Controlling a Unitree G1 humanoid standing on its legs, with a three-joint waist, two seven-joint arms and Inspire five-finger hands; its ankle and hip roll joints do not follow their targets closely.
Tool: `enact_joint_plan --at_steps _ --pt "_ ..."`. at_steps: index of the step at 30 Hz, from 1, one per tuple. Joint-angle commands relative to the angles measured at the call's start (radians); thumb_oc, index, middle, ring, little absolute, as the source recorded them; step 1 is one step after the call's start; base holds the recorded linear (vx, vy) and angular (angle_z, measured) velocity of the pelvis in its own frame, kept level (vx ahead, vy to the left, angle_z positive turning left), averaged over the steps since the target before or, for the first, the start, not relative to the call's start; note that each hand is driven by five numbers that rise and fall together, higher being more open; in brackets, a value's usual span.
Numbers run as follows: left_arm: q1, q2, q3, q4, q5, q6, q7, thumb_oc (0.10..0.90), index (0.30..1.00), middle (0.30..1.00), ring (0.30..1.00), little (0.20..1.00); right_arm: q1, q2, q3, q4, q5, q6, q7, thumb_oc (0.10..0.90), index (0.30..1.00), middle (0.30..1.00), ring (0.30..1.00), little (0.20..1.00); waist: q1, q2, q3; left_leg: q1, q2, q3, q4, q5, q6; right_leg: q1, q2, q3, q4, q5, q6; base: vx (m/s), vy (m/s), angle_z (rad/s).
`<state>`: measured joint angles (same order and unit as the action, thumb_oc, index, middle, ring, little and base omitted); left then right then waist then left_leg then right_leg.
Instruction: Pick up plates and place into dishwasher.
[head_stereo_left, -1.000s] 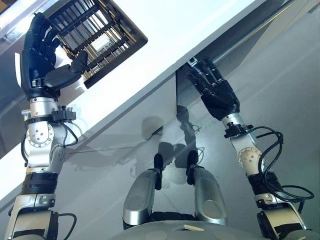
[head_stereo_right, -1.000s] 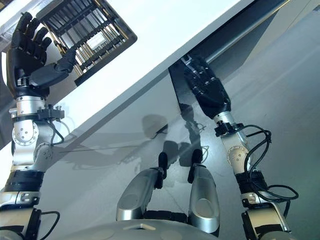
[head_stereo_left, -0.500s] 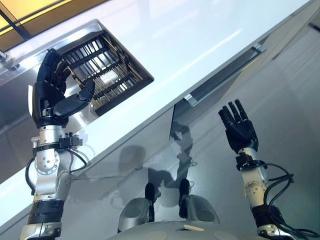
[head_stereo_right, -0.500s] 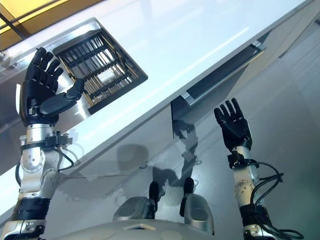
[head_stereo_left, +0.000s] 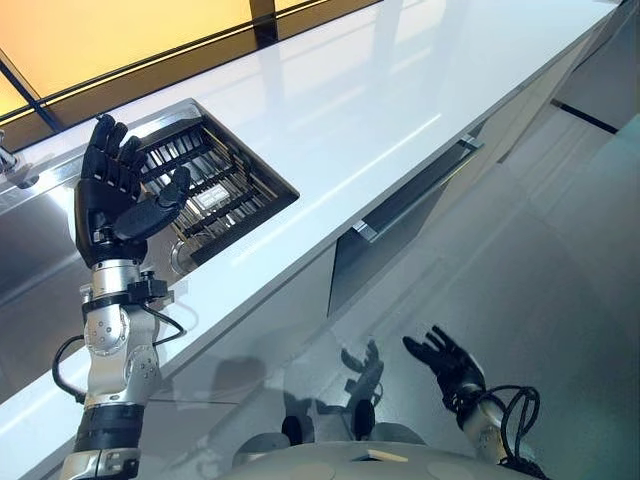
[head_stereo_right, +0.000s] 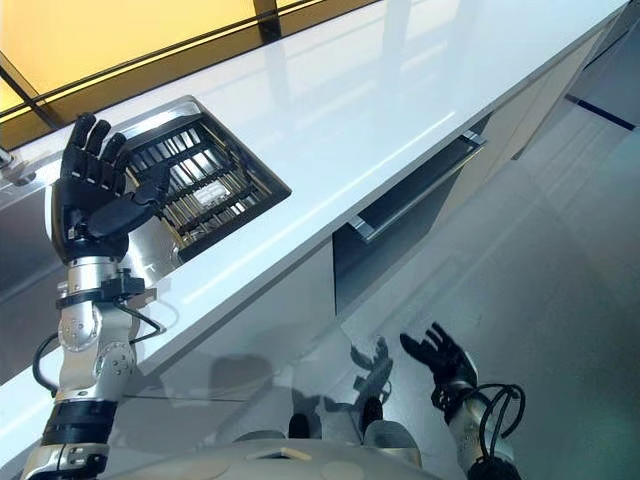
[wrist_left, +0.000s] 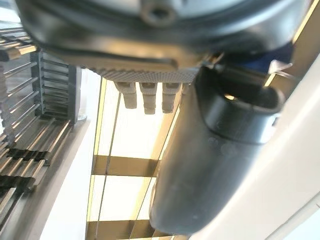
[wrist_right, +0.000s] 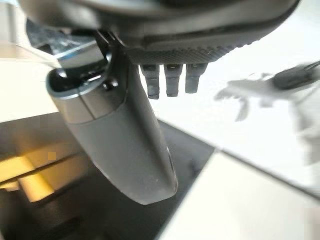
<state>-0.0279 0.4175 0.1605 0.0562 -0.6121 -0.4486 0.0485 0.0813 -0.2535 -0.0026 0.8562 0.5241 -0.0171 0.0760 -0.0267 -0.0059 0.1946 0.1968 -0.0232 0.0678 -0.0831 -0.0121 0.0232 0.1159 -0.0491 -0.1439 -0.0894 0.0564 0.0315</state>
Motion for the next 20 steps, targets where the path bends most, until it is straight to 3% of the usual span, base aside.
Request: enact_joint_plan --at_steps 1,5,20 --pt "-0.13 0.025 0.011 0.001 -0.032 -0.053 -0.031 0.8 0.9 0.9 0.9 0.9 -0.056 -0.068 0.003 0.048 -0.148 -0.029 0.06 0.8 0.9 0.9 0.9 0.9 -0.014 0.019 -0.038 -0.045 -0.068 0.027 0.042 -0.089 0.03 -0.015 0.043 0.003 0.106 -0.132 0.034 0.0 0.0 0.0" --pt "-0.16 0.049 0.001 -0.008 -0.064 -0.036 -0.041 0.8 0.9 0.9 0.9 0.9 -0.063 -0.095 0.039 0.233 -0.285 0.002 0.111 0.8 0.9 0.9 0.9 0.9 -0.004 0.016 -0.041 -0.039 -0.067 0.022 0.041 -0.091 0.031 -0.01 0.044 0.002 0.106 -0.132 0.036 -0.01 -0.028 0.01" --pt "-0.22 0.075 -0.013 -0.055 -0.079 -0.033 -0.029 0.8 0.9 0.9 0.9 0.9 -0.067 -0.055 0.032 0.352 -0.206 0.055 0.124 0.8 0.9 0.9 0.9 0.9 -0.009 0.027 -0.067 -0.019 -0.065 0.021 0.017 -0.088 0.034 -0.002 0.057 0.011 0.096 -0.13 0.035 0.0 -0.009 0.0"
